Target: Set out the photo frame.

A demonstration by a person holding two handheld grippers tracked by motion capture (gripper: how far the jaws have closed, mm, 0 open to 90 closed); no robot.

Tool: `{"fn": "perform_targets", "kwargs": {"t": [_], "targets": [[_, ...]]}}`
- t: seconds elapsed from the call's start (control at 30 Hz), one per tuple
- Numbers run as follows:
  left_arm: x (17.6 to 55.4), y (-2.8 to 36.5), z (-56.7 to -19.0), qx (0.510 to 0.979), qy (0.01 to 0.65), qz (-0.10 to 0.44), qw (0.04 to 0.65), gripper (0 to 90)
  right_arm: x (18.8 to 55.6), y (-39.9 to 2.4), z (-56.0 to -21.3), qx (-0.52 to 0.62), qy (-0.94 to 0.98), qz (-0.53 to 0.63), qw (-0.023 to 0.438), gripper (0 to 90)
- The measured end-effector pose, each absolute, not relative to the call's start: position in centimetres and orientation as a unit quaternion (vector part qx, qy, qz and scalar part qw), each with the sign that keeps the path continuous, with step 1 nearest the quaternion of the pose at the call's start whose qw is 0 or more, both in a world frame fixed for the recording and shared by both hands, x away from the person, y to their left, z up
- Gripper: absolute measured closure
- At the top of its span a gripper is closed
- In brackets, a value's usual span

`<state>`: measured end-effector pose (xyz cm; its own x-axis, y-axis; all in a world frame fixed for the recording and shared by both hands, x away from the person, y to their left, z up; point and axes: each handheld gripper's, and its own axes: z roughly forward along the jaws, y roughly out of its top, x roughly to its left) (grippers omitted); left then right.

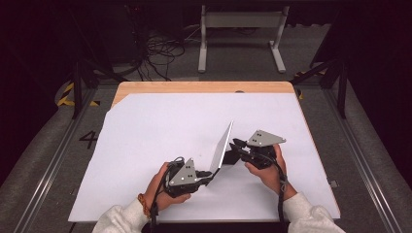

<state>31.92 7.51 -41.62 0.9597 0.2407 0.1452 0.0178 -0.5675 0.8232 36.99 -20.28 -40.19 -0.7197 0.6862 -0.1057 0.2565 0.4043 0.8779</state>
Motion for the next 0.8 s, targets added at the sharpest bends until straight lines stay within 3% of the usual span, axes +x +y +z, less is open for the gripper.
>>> {"fn": "perform_targets", "kwargs": {"t": [0.57,0.8], "targets": [[32.3,8.5,-42.8,0.885,0.083,0.107,0.445,84.6,33.3,-20.9,-40.5,0.261,0.827,0.454,0.206,69.2],[32.1,7.8,-42.9,0.888,0.076,0.102,0.441,84.3,31.8,-20.1,-40.9,0.237,0.832,0.462,0.193,84.4]]}}
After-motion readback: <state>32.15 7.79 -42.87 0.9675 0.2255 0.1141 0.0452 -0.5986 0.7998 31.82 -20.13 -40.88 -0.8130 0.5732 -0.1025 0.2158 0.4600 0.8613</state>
